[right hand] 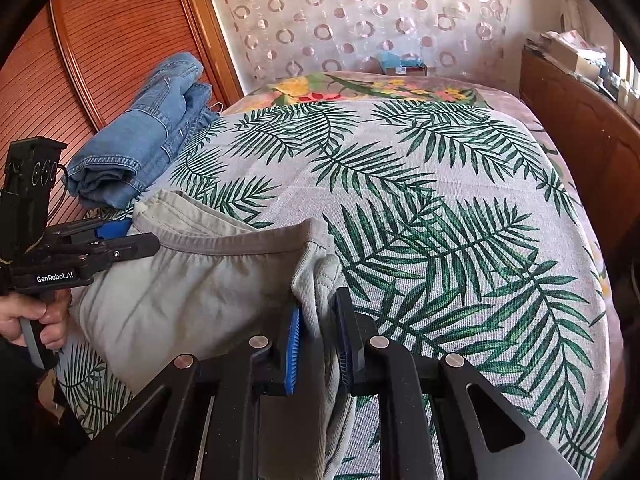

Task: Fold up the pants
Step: 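Grasp the folded shorts with the left gripper and lift them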

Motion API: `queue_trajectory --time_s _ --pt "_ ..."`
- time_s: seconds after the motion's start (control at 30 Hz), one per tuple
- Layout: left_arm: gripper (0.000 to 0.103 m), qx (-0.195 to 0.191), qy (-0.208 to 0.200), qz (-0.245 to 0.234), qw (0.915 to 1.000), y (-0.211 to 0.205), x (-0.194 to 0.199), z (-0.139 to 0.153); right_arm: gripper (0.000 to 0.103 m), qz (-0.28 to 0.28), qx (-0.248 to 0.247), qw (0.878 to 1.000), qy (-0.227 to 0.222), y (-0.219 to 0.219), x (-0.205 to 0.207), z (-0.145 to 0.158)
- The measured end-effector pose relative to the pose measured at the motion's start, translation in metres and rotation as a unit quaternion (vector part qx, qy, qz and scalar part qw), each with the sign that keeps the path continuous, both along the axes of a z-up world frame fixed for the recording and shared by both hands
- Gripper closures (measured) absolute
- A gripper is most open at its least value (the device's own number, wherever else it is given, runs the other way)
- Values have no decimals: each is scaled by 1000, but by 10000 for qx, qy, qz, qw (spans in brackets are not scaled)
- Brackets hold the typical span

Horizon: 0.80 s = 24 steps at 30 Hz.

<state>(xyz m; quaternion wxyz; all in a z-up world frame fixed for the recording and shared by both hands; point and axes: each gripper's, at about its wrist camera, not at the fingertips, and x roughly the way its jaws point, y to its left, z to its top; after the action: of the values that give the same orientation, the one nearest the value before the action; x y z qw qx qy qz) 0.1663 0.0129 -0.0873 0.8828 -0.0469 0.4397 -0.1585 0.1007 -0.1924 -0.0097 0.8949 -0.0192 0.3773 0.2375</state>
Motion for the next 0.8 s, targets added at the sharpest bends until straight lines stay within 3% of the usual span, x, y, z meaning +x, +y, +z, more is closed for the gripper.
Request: queue_trajectory --time_s 0.03,0.1,0.3,0.47,0.8 --pt "48 -5 -9 -10 10000 0 0 0 86 -2 3 10000 1 0 0 0" --pt "60 -42 -41 -71 10000 -2 -2 1 86 -4 18 10000 6 0 0 0" --pt "82 -80 -217 -219 9995 -7 -10 10 87 -19 -6 10000 -24 1 -2 0" --pt "87 -62 -499 -321 9982 -14 -22 28 90 -26 -44 9998 -187 3 -9 2" --pt "87 -143 -1084 -414 9931 -24 -44 72 91 -193 284 9963 -785 -7 -38 29"
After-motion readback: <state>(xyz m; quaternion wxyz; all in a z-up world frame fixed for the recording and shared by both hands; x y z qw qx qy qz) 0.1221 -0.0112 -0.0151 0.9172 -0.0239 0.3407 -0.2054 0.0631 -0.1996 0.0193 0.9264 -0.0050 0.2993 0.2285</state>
